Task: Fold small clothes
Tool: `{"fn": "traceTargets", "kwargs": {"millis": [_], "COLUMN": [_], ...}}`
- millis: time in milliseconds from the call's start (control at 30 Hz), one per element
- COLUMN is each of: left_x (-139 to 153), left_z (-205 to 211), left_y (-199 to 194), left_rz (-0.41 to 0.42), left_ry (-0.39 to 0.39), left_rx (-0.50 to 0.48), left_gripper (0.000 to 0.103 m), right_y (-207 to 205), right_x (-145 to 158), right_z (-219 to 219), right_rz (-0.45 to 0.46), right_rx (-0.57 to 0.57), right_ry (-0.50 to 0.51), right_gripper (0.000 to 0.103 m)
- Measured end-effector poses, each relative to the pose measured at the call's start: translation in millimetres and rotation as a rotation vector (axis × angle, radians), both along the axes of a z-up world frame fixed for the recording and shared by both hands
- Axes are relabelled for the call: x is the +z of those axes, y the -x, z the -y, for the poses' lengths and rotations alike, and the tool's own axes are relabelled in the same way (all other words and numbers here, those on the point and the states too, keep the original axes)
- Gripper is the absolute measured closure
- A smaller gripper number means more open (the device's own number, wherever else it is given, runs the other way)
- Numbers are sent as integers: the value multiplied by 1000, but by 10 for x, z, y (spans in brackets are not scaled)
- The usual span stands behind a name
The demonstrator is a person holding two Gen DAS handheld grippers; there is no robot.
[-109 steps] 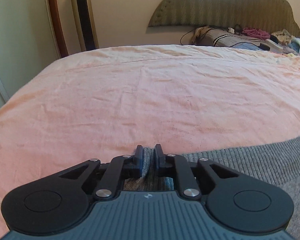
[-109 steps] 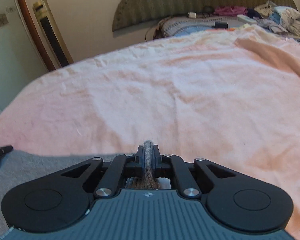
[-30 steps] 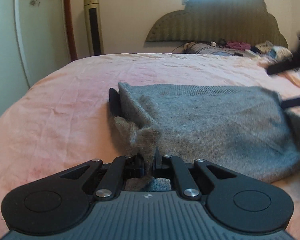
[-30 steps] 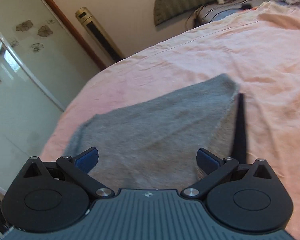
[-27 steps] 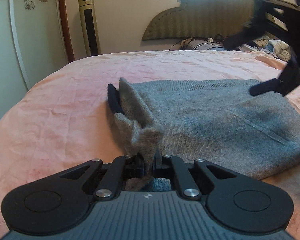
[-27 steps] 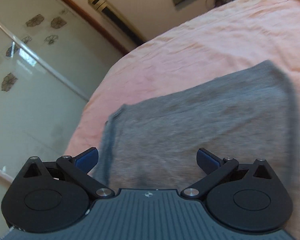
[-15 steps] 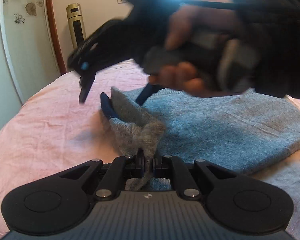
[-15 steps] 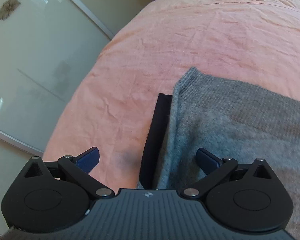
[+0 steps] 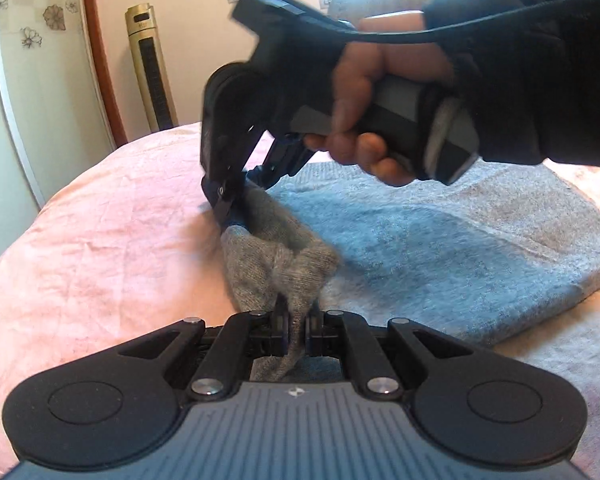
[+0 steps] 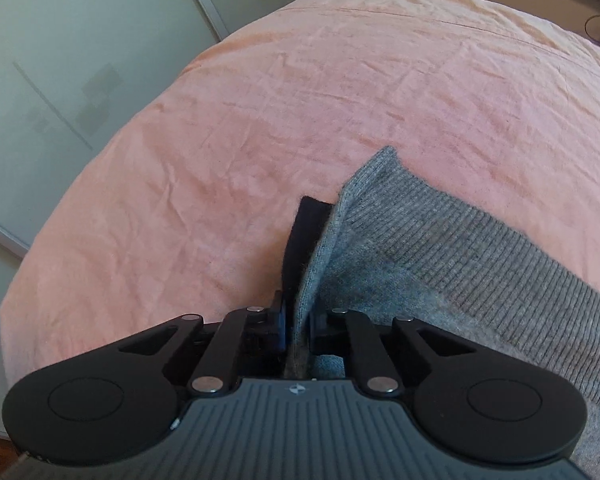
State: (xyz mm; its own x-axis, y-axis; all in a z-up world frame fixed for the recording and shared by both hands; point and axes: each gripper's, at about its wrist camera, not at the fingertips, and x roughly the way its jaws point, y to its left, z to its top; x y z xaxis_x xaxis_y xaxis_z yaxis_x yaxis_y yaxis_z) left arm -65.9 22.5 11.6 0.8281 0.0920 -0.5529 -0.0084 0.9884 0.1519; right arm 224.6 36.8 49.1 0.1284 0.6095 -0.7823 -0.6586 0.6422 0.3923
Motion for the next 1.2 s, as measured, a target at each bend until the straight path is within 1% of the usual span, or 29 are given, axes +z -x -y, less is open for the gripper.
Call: {"fn": "traceTargets", "kwargs": {"millis": [133,300,433,533,633,700,733,767,833,933,1100,1133,1167,1200], "left_x": [68,141,168,167,109,87,81,85,95,106,98,96,95,97], "left_z": [156,496,767,923,1000,1003,990,986,982,977,977,972,961,939], "left_y": [-2,-52,-100,-115,-143,-172,-188,-202,-208,-240,-241,-240,-243,-247], "left_rz": [10,31,39,37,22,6,0,-1,2,-1,-3,-3,-4,-3], "left_ry": [-19,-43,-59,-72,-90,-92,-92,-95,-100,-99,-88,-89,-87,-85], "left_rx": [-47,-139,-206,-238,-239,-222,-213,-207,-201,-196,-200,-202,-202,-198], "left_gripper": [96,96,96,96,96,96,96,96,96,96,96,96,96,96], "right_y": [-52,-140,-159,-153,-181,-260,-293,-323,-356,-455,-535,-543,-551,-560], "right_x": [81,89,48,-21,-126,-200,-228,-241,-237,-280,-314,-327,-342,-366], "right_z": [423,1019,1467,1749,2004,2115,2143,2142,2058,1836,1416,1343,1285,1242], "right_rz": [-16,-40,-55,-69,-132,-220,-258,-278,-299,-349,-379,-375,-367,-371], "right_rx": [-23,-88,-143,-173,-217,-266,-268,-259,-243,-221,-152,-151,-152,-151], "right_ry": [-81,-132,-163,-175,-230,-306,-354,-398,-437,-405,-379,-360,-334,-314], "right_gripper": [88,89,89,90,89,77,59,40,28,28,28,33,52,65]}}
